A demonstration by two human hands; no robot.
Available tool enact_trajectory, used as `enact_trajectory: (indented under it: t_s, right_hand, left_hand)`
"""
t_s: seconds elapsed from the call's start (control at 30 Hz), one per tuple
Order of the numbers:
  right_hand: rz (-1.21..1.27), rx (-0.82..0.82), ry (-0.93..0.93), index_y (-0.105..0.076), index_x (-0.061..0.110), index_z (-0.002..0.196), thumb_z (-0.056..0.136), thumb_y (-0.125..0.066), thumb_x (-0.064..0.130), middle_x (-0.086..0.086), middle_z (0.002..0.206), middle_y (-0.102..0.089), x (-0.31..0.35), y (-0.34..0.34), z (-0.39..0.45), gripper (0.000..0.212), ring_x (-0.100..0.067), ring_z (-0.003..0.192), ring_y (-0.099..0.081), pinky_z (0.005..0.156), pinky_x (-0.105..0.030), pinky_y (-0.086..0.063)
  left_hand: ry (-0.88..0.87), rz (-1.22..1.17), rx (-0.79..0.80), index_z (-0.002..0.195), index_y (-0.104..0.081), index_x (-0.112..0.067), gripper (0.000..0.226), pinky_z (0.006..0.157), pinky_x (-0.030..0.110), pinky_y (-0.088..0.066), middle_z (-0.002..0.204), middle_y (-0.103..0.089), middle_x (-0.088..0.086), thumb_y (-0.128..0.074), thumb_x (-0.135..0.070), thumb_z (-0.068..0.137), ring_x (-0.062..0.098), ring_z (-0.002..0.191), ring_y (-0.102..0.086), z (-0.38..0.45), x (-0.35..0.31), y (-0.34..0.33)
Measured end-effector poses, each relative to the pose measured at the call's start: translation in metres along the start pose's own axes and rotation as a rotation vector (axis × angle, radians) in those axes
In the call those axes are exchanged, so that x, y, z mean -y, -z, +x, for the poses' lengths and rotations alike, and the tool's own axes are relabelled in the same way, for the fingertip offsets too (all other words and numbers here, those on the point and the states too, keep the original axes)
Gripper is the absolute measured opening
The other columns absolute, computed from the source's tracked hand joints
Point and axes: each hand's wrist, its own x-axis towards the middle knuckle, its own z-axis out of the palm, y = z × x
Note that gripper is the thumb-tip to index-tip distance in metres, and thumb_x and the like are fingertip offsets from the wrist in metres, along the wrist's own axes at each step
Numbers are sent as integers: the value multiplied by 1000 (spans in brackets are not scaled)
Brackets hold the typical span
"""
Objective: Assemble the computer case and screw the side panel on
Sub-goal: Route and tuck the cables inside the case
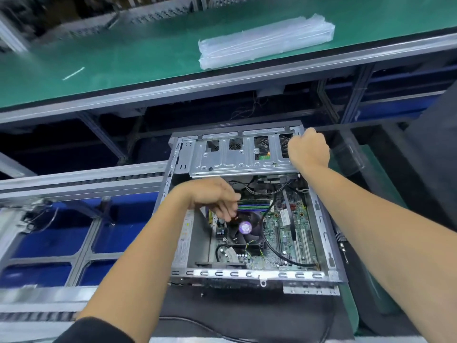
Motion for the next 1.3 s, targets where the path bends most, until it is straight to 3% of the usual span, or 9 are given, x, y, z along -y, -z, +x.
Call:
enact_trajectory:
  t_s: [0.1,0.2,0.27,0.4,0.67,0.77,0.9,1.17,1.3]
  right_hand:
    - [-3,-1,2,-50,1,127,99,-37,25,-19,130,-52,0,0,-1,38,-39,110,-54,78,-37,-35]
    - [-13,-1,7,-49,1,127,100,-37,25,-19,130,-51,-1,1,0,39,-39,112,-54,78,-36,-33]
    - [-17,-1,10,-49,1,128,100,-37,25,-20,131,-51,-1,1,0,39,-40,113,-54,78,-36,-33]
    - [-19,9,3,-48,1,129,100,-37,26,-20,132,-51,0,1,1,39,-40,114,-53,79,-36,-32]
    - [-32,-2,16,-47,0,130,101,-36,25,-21,132,-51,-1,-2,3,40,-40,113,-53,77,-36,-32]
    - [-38,-4,16,-47,0,131,102,-35,25,-21,132,-51,-2,-2,4,41,-40,113,-53,78,-36,-33]
    - [-49,-5,12,-47,0,132,102,-35,26,-21,134,-50,-1,-2,4,41,-40,115,-53,78,-36,-32]
    - [-63,-9,14,-47,2,132,101,-36,28,-20,133,-51,-1,-3,3,41,-39,113,-54,78,-35,-32]
    - [-65,-21,16,-48,2,131,101,-36,28,-19,132,-52,-1,-4,3,41,-38,112,-54,78,-35,-33]
  left_hand:
    - [10,-11,-356,49,-49,-16,48,46,22,-35,47,-50,0,-51,-35,94,16,42,-39,14,-8,-2]
    - [61,298,-562,64,-60,-7,50,69,33,-46,62,-57,8,-36,-35,97,23,60,-54,24,-9,-5]
    - [153,628,-531,101,-61,-2,42,78,39,-46,87,-57,14,-32,-32,100,30,84,-58,25,-4,-5]
    - [354,857,-393,125,-44,-1,32,85,40,-43,126,-46,20,-41,-17,97,35,114,-50,27,19,-12]
    - [351,895,-268,76,-51,-6,28,69,30,-36,74,-44,3,-32,-3,96,20,67,-44,63,14,2]
    - [365,841,-265,90,-51,-9,24,67,27,-35,80,-42,3,-28,-6,97,18,71,-42,73,20,10]
    - [369,740,-280,81,-52,-8,23,74,32,-41,95,-50,12,-32,-6,94,17,66,-40,80,13,4]
    - [317,794,-211,64,-38,-12,27,68,29,-33,69,-37,3,-39,0,89,17,59,-31,99,16,-2]
    - [200,719,-363,104,-56,-7,21,78,34,-44,94,-57,6,-38,-7,93,24,84,-53,99,10,-3]
